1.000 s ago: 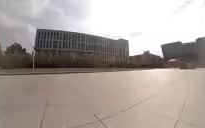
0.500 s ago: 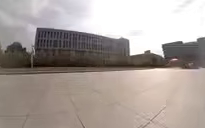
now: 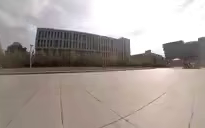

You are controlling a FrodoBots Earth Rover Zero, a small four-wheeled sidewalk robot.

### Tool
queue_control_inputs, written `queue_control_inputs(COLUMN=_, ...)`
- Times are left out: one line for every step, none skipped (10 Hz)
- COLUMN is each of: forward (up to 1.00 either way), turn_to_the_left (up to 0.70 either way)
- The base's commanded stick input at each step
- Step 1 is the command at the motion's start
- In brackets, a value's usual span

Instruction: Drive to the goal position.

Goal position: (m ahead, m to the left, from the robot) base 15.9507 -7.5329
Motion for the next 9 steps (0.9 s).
queue_control_inputs(forward=1.0, turn_to_the_left=0.02)
queue_control_inputs(forward=1.0, turn_to_the_left=0.02)
queue_control_inputs(forward=1.0, turn_to_the_left=0.02)
queue_control_inputs(forward=1.0, turn_to_the_left=0.02)
queue_control_inputs(forward=1.0, turn_to_the_left=0.02)
queue_control_inputs(forward=1.0, turn_to_the_left=0.02)
queue_control_inputs(forward=1.0, turn_to_the_left=0.02)
queue_control_inputs(forward=1.0, turn_to_the_left=0.02)
queue_control_inputs(forward=1.0, turn_to_the_left=0.02)
